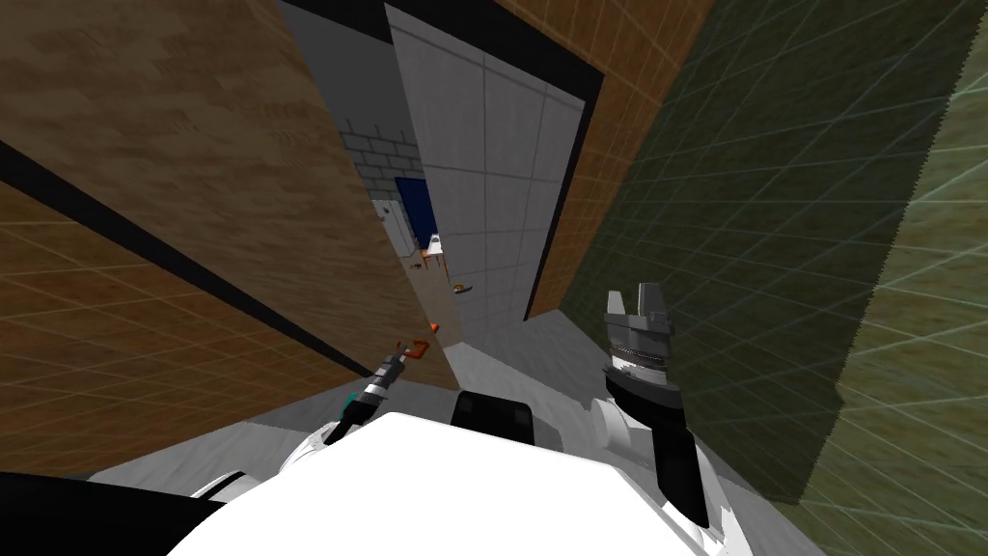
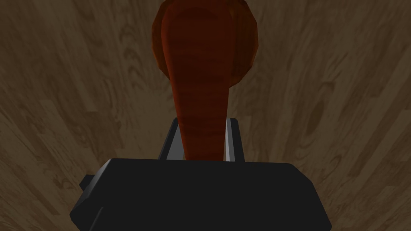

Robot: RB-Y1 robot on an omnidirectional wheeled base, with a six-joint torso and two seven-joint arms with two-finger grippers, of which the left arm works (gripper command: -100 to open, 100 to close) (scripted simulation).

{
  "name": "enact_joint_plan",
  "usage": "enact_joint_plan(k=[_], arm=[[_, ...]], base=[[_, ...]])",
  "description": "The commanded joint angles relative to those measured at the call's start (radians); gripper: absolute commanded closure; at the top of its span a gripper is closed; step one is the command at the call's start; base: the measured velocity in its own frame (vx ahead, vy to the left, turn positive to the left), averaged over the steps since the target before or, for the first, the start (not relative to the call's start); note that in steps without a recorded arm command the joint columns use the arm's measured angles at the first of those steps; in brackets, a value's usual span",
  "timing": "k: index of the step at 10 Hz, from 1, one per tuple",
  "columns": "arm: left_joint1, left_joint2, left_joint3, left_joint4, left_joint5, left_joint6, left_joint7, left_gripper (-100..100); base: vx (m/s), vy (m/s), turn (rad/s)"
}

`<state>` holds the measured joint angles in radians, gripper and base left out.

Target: Pull the door open

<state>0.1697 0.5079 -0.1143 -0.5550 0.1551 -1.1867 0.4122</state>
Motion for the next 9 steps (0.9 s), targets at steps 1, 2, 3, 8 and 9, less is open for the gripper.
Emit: enact_joint_plan(k=[1,2,3,8,9], arm=[[0.022,-0.002,-0.018,-0.003,-0.005,-0.032,0.006,100],[0.029,0.000,-0.023,0.003,-0.006,-0.047,0.010,100],[0.038,0.003,-0.031,0.010,-0.007,-0.068,0.015,100],[0.040,0.007,-0.028,0.016,-0.003,-0.065,0.011,100],[0.036,0.004,-0.027,0.012,-0.003,-0.056,0.008,100]], base=[[-0.272,0.096,-0.249],[-0.257,0.098,-0.223],[-0.241,0.077,-0.271],[-0.156,0.047,-0.098],[-0.211,0.058,-0.179]])
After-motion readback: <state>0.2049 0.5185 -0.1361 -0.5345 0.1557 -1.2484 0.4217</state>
